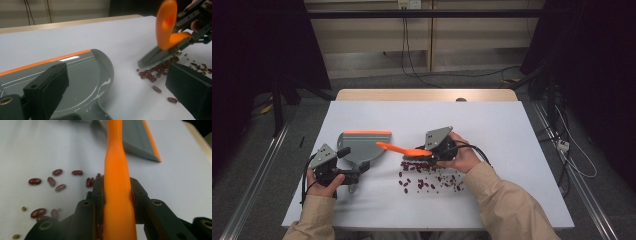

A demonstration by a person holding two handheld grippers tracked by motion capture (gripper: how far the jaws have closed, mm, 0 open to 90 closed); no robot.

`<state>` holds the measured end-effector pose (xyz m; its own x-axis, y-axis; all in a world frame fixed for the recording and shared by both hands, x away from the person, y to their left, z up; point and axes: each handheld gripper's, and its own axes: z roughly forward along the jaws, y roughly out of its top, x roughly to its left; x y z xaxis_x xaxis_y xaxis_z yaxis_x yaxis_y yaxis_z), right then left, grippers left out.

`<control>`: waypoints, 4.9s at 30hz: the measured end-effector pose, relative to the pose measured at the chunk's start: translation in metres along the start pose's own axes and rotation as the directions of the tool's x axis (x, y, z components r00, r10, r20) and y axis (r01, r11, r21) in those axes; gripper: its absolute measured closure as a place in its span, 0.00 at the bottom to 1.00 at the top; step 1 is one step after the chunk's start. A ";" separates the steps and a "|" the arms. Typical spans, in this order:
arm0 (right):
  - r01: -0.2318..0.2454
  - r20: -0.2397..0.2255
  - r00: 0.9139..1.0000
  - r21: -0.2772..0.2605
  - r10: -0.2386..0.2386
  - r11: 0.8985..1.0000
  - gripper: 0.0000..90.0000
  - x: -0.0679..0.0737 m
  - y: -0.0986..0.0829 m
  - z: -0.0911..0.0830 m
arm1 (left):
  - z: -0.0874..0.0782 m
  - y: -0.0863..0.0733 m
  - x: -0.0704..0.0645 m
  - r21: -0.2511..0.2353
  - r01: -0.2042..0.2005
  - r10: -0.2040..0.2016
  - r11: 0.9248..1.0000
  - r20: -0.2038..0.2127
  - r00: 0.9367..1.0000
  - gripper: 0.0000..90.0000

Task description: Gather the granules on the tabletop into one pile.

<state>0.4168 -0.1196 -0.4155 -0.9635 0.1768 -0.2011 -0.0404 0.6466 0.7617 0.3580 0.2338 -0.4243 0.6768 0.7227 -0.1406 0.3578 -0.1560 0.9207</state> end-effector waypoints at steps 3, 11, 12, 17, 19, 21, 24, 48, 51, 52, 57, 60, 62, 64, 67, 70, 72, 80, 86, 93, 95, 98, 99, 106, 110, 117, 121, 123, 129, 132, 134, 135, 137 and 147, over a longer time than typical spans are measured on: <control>-0.016 0.036 0.999 -0.012 0.016 1.000 0.79 -0.008 -0.001 -0.009 | 0.000 0.000 0.000 0.001 0.002 -0.002 1.000 0.001 1.000 0.05; -0.039 0.126 0.992 0.074 0.029 0.997 0.79 -0.026 -0.025 -0.018 | 0.000 0.000 0.000 0.001 0.001 -0.001 1.000 0.003 1.000 0.05; -0.047 0.125 0.992 0.078 0.037 0.996 0.79 -0.026 -0.029 -0.019 | 0.000 0.000 0.000 0.000 0.001 -0.001 1.000 0.003 1.000 0.05; -0.065 0.114 0.992 0.061 0.057 0.996 0.79 -0.013 -0.040 -0.024 | 0.001 -0.001 0.001 0.007 -0.001 0.001 1.000 0.002 1.000 0.05; -0.072 0.106 0.992 0.055 0.066 0.996 0.79 -0.008 -0.042 -0.027 | 0.001 -0.001 0.000 0.006 -0.002 0.002 1.000 0.003 1.000 0.05; -0.085 0.099 0.992 0.045 0.081 0.995 0.79 -0.004 -0.043 -0.029 | 0.001 0.000 -0.001 0.005 0.000 0.000 1.000 0.002 1.000 0.05; -0.092 0.091 0.992 0.043 0.088 0.995 0.79 0.001 -0.042 -0.031 | 0.001 0.000 -0.001 0.003 -0.002 0.002 1.000 0.003 1.000 0.05; -0.504 0.202 0.812 -0.230 0.548 0.832 0.79 0.006 -0.005 -0.039 | 0.001 0.000 -0.001 0.006 -0.006 0.006 1.000 0.004 1.000 0.05; -0.572 0.197 0.752 -0.279 0.629 0.771 0.79 0.010 0.000 -0.034 | 0.001 0.000 -0.001 0.006 -0.009 0.009 1.000 0.005 1.000 0.05; -0.593 0.195 0.733 -0.287 0.652 0.752 0.79 0.011 0.001 -0.031 | 0.001 0.000 -0.002 0.004 -0.006 0.006 1.000 0.006 1.000 0.05; -0.597 0.193 0.734 -0.272 0.651 0.755 0.79 0.017 0.006 -0.015 | 0.001 0.000 -0.002 0.004 -0.006 0.006 1.000 0.007 1.000 0.05; -0.545 0.197 0.785 -0.231 0.588 0.806 0.79 0.014 0.008 -0.006 | 0.000 0.000 -0.001 0.000 -0.008 0.008 1.000 0.009 1.000 0.05; -0.470 0.221 0.836 -0.186 0.503 0.863 0.79 0.007 0.008 -0.002 | 0.000 0.000 -0.001 -0.001 -0.005 0.005 1.000 0.007 1.000 0.05; -0.420 0.204 0.872 -0.153 0.445 0.894 0.79 -0.001 0.006 0.002 | 0.000 0.000 -0.001 0.000 -0.002 0.002 1.000 0.008 1.000 0.05; -0.274 0.193 0.939 -0.081 0.284 0.958 0.79 -0.011 0.005 0.010 | 0.001 0.000 0.000 0.004 -0.002 0.002 1.000 0.008 1.000 0.05; -0.171 0.154 0.972 -0.037 0.175 0.985 0.79 -0.020 0.003 0.020 | 0.001 0.000 0.000 0.002 0.003 -0.003 1.000 0.005 1.000 0.05; -0.125 0.130 0.984 -0.007 0.125 0.992 0.79 -0.022 0.001 0.027 | 0.000 0.000 0.001 0.000 0.003 -0.003 1.000 0.005 1.000 0.05; -0.024 0.025 0.999 0.010 0.024 1.000 0.79 -0.005 0.004 0.031 | -0.001 -0.001 0.003 0.002 0.004 -0.004 1.000 0.002 1.000 0.05; 0.003 -0.022 1.000 0.009 -0.003 1.000 0.79 0.011 0.006 0.027 | -0.001 -0.001 0.002 0.007 -0.005 0.005 1.000 0.005 1.000 0.05; -0.002 -0.022 1.000 -0.017 0.001 1.000 0.79 0.018 0.006 0.018 | -0.003 -0.002 0.003 0.010 -0.007 0.007 1.000 0.000 1.000 0.05; -0.014 -0.008 1.000 -0.036 0.013 0.999 0.79 0.016 0.005 0.012 | -0.003 -0.002 0.003 0.009 -0.007 0.007 1.000 -0.001 1.000 0.05; -0.031 0.030 0.999 -0.053 0.033 0.998 0.79 0.009 0.002 0.001 | -0.003 -0.002 0.002 0.009 -0.004 0.004 1.000 0.003 1.000 0.05; -0.037 0.044 0.998 -0.052 0.040 0.998 0.79 0.007 0.000 -0.004 | -0.002 -0.002 0.002 0.009 -0.004 0.004 1.000 0.003 1.000 0.05; -0.060 0.118 0.991 0.010 0.058 0.998 0.79 -0.010 -0.027 -0.026 | -0.002 -0.002 0.002 0.014 -0.009 0.009 1.000 0.004 1.000 0.05; -0.085 0.125 0.989 0.040 0.080 0.996 0.79 -0.009 -0.044 -0.031 | -0.002 -0.002 0.002 0.015 -0.007 0.007 1.000 0.001 1.000 0.05; -0.090 0.100 0.991 0.019 0.087 0.996 0.79 0.008 -0.048 -0.038 | -0.001 -0.002 0.002 0.016 -0.010 0.011 1.000 -0.001 1.000 0.05; -0.090 0.081 0.993 0.016 0.089 0.996 0.79 0.014 -0.045 -0.040 | -0.002 -0.002 0.001 0.014 -0.012 0.012 1.000 0.000 1.000 0.05; -0.098 0.066 0.993 0.008 0.098 0.995 0.79 0.016 -0.044 -0.040 | -0.001 -0.002 0.001 0.015 -0.011 0.011 1.000 -0.001 1.000 0.05; -0.137 0.111 0.984 -0.048 0.141 0.989 0.79 0.014 -0.036 -0.044 | -0.001 -0.002 0.000 0.014 -0.013 0.013 1.000 -0.001 1.000 0.05; -0.185 0.146 0.970 -0.066 0.193 0.981 0.79 0.011 -0.033 -0.047 | -0.001 -0.002 0.000 0.014 -0.011 0.011 1.000 0.000 1.000 0.05; -0.219 0.165 0.959 -0.079 0.230 0.972 0.79 0.010 -0.029 -0.048 | -0.001 -0.002 0.000 0.014 -0.015 0.015 1.000 0.002 1.000 0.05; -0.244 0.177 0.950 -0.091 0.256 0.966 0.79 0.010 -0.027 -0.049 | -0.001 -0.002 0.000 0.014 -0.015 0.015 1.000 0.002 1.000 0.05; -0.303 0.198 0.926 -0.125 0.323 0.945 0.79 0.011 -0.023 -0.050 | -0.001 -0.002 0.000 0.015 -0.011 0.011 1.000 0.003 1.000 0.05; -0.552 0.192 0.771 -0.271 0.607 0.788 0.79 0.030 0.003 -0.033 | -0.001 -0.002 0.000 0.013 -0.009 0.009 1.000 0.003 1.000 0.05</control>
<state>0.3790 -0.1367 -0.3987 -0.7170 0.6710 0.1888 0.4287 0.2110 0.8784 0.3563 0.2348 -0.4254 0.6817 0.7195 -0.1330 0.3597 -0.1712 0.9172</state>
